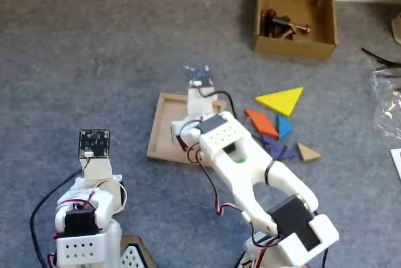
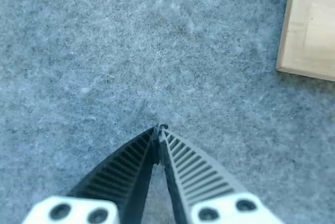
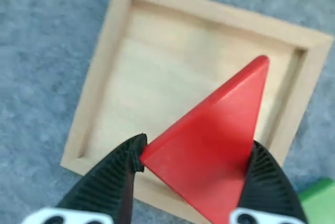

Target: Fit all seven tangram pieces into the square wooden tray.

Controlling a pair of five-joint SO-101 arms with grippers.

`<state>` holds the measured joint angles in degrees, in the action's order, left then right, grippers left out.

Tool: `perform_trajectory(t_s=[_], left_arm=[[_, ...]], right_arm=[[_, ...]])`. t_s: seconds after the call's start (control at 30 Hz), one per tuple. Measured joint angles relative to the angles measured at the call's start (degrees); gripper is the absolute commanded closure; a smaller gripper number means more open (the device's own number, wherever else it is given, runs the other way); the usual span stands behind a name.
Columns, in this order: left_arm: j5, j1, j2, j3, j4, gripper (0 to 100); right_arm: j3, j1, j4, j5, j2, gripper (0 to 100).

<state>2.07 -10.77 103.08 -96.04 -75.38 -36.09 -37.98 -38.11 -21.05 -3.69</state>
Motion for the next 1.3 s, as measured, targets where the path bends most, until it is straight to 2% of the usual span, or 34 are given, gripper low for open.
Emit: perform_trajectory(t_s=[0.17,0.7,0.93,1.3], left_arm=[[0.0,0.0,0.0,0.0,0.0,100],[0.0,0.0,0.0,0.0,0.0,100],[0.0,0.0,0.0,0.0,0.0,100],[0.0,0.0,0.0,0.0,0.0,100]], right_arm=[[-3.43,0.0,3.96,-1.76,0.0,80.7],[-3.52,0.62,6.42,-1.76,0.7,80.7],[-3.52,2.11,10.73,-6.95,0.7,80.7],[-5.89,2.81,10.99,-7.65,0.62,80.7]])
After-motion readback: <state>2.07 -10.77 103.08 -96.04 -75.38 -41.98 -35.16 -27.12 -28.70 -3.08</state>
